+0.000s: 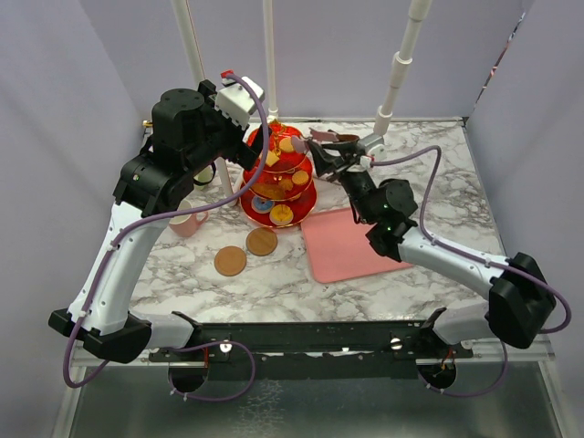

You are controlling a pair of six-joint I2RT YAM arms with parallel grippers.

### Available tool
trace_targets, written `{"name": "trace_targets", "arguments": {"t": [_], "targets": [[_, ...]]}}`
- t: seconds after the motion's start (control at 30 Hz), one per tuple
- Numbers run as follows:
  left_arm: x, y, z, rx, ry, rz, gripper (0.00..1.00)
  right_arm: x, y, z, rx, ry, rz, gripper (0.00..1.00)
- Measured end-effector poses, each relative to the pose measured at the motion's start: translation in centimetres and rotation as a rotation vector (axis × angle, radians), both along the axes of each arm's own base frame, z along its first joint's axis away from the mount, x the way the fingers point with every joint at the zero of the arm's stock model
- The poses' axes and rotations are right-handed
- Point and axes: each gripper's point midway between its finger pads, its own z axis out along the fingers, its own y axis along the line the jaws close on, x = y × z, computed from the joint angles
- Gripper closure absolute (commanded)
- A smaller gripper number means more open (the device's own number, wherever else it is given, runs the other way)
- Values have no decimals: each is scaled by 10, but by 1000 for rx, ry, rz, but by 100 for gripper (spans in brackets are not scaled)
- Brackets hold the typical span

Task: Serve the afternoon tea
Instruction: Place the desert on the desert table.

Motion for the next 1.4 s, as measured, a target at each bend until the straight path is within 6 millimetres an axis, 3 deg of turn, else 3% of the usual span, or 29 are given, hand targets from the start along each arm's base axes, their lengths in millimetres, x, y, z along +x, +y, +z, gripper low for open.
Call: {"name": "trace_targets", "arguments": {"t": [0.17,0.33,0.57,1.0,1.13,1.27,1.4], "targets": [[-1,0,1,0,-2,0,1,16,30,-8,-59,14,53,57],[-2,1,2,-2,-5,0,1,23,44,-22,-98,34,80,51],[-2,1,3,-3,-7,0,1,29,53,-29,-116,46,92,38],[-2,1,3,-3,-7,0,1,29,53,-28,-116,45,91,37],[-2,1,3,-3,-7,0,1,21,41,-16,-95,29,74,37],[-3,2,3,-4,-8,0,1,4,13,-11,-69,22,28,37],[-4,2,5,-7,-13,0,1,-11,-20,-30,-54,53,-37,37]]}}
